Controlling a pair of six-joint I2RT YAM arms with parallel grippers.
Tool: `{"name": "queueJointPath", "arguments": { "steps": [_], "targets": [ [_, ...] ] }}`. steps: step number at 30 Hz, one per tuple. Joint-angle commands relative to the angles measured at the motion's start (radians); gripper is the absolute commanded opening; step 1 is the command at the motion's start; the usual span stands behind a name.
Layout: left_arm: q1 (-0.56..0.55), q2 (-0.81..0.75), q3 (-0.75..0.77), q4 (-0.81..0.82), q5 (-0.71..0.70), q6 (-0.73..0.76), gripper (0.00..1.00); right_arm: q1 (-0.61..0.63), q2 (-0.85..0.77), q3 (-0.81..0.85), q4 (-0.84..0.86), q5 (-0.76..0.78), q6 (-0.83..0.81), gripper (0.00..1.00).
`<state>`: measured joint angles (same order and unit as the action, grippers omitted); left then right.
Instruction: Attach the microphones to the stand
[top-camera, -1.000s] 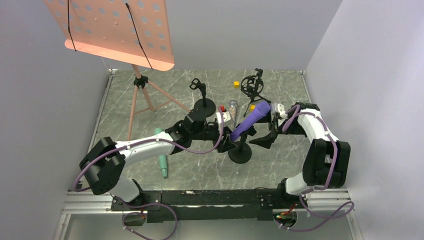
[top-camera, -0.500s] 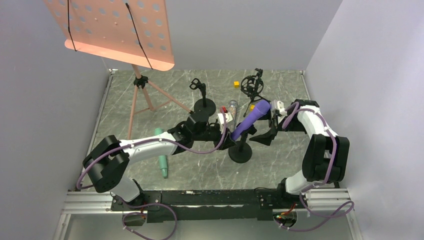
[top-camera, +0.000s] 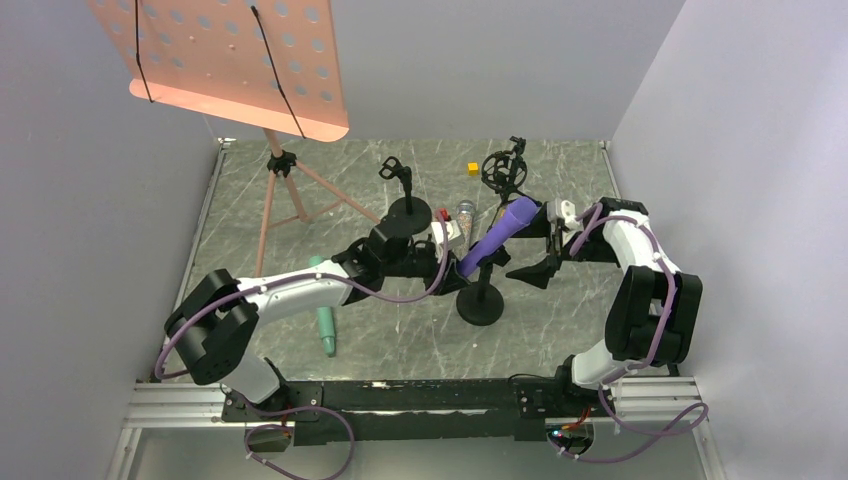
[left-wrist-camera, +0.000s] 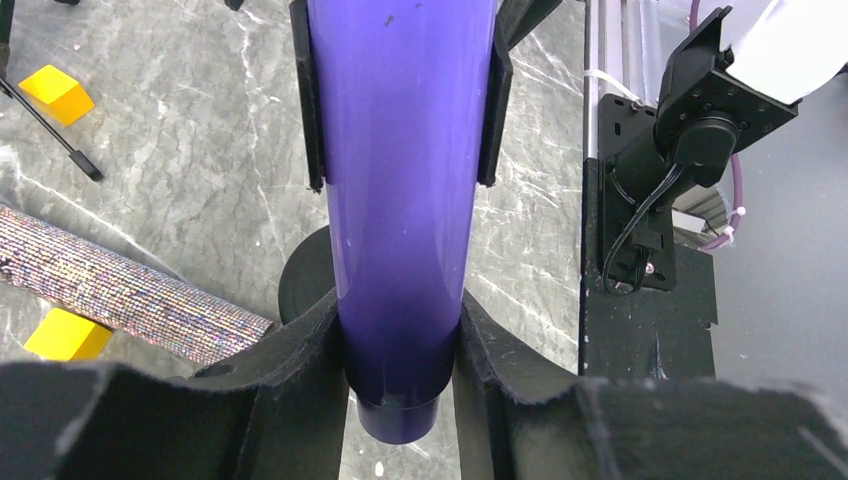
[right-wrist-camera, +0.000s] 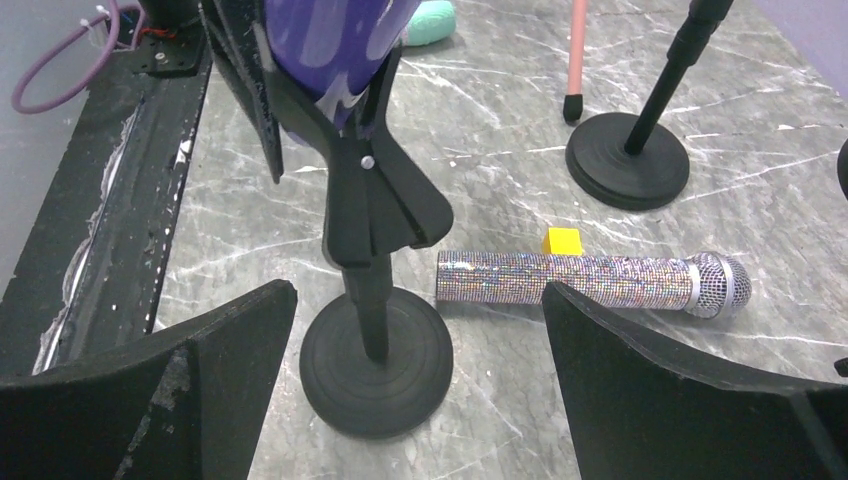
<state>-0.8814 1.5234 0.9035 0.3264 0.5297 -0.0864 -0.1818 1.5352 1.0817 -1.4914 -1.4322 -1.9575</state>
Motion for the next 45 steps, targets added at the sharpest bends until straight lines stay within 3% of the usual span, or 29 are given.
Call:
{"name": "queueJointPath", "arguments": {
  "steps": [1, 13, 22, 34, 41, 45],
  "targets": [
    [0.05, 0.029, 0.059, -0.021, 0.084, 0.065, 0.25, 0.01, -0.022, 0.02, -0.007, 0.015, -0.062, 1.0],
    [0.095, 0.094, 0.18, -0.249, 0.271, 0.254, 0.21, 0.085, 0.018, 0.076, -0.007, -0.029, -0.058, 1.0],
    [0.093, 0.079, 0.16, -0.26, 0.26, 0.264, 0.19, 0.135, 0.012, 0.036, -0.007, -0.055, -0.038, 0.98],
    [0.094, 0.067, 0.163, -0.266, 0.25, 0.254, 0.17, 0.139, 0.0, 0.019, -0.007, -0.018, -0.006, 0.64],
    [0.094, 0.073, 0.186, -0.312, 0.248, 0.256, 0.15, 0.139, -0.011, 0.014, -0.007, -0.014, -0.008, 0.37],
    [0.093, 0.097, 0.228, -0.388, 0.256, 0.262, 0.14, 0.139, -0.017, 0.012, -0.007, -0.016, -0.002, 0.3]
  ]
}}
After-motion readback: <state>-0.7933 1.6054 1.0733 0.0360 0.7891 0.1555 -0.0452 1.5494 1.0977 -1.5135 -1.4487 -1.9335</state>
